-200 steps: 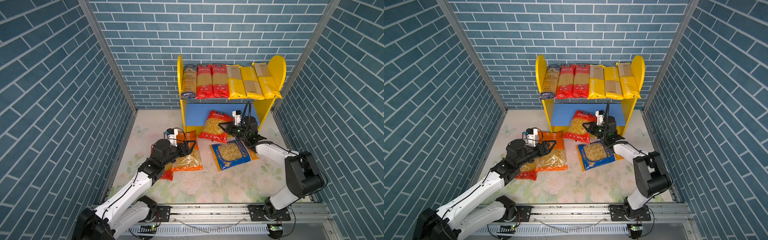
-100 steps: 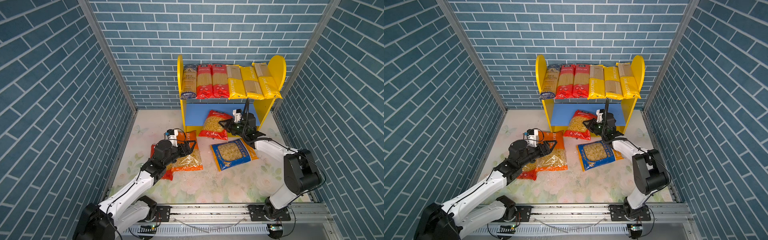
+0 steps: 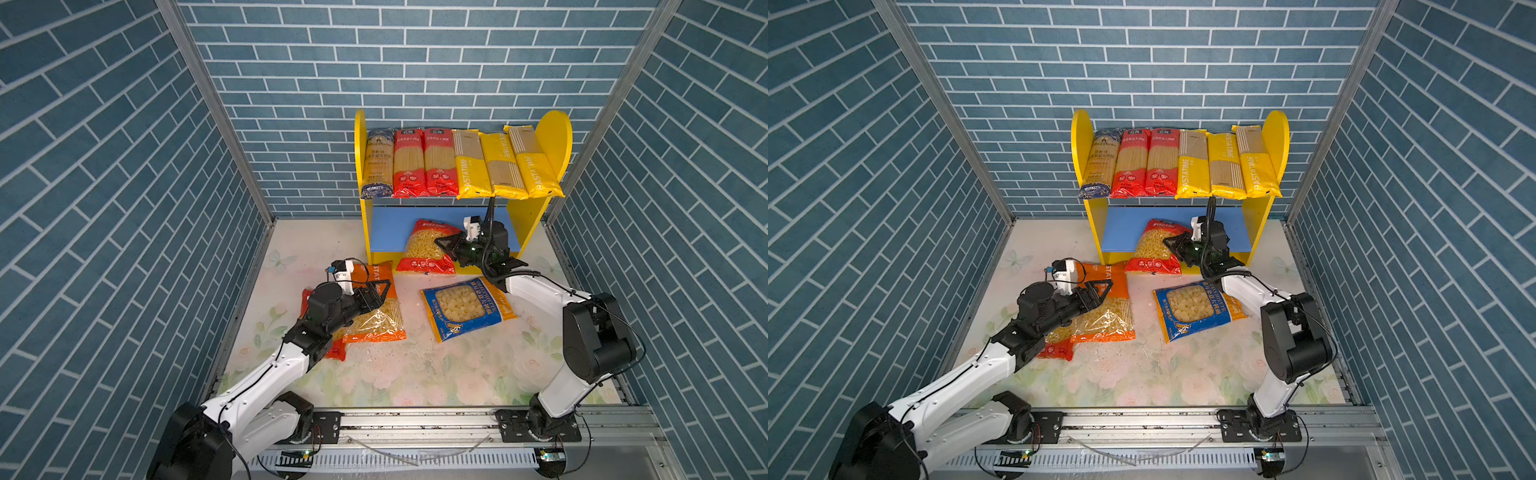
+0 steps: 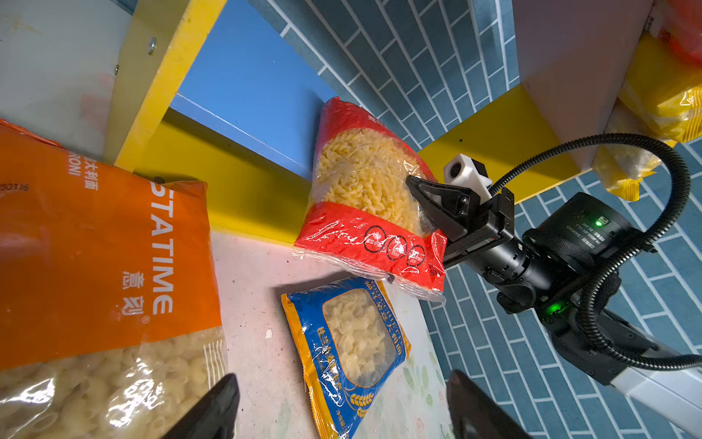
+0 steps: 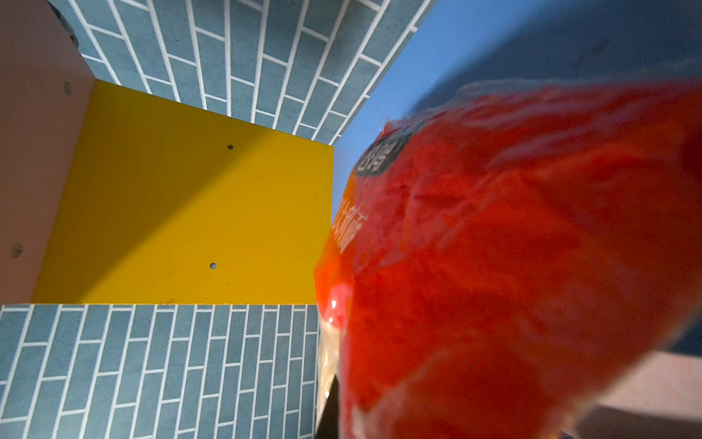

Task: Place and organize the pasta boxes and bags onto the shelf
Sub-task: 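Set the red fusilli bag onto the lower shelf with the right gripper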

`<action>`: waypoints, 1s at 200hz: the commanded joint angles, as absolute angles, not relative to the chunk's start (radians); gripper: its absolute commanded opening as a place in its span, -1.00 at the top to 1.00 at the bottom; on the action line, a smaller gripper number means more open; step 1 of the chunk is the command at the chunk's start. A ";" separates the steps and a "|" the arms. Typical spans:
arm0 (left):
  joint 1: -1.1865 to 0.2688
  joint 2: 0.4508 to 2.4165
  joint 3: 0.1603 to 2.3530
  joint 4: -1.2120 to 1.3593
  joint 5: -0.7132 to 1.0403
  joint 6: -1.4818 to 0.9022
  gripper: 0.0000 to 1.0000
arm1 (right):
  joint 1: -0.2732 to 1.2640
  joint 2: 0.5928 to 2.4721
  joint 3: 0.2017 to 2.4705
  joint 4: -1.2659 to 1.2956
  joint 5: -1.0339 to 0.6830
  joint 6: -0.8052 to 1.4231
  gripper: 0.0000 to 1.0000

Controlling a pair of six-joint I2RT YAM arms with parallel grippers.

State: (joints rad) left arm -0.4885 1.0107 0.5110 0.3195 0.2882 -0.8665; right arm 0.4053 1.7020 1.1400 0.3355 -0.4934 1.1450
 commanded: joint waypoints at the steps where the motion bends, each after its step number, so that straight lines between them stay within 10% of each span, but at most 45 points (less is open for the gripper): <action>1: -0.480 1.005 0.493 0.344 0.293 -0.872 -0.72 | 0.406 1.738 1.231 0.528 -0.451 1.230 1.00; 130: -0.480 1.005 0.479 0.349 0.294 -0.876 -0.70 | 0.464 1.953 1.508 0.462 -0.634 1.134 1.00; 200: -0.480 0.993 0.474 0.313 0.278 -0.851 -0.70 | 0.433 1.819 1.435 0.001 -0.483 0.925 0.04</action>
State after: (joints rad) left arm -0.4885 1.0023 0.4770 0.3233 0.2886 -0.8787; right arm 0.4438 1.9408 1.4471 0.1608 -0.5655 1.0641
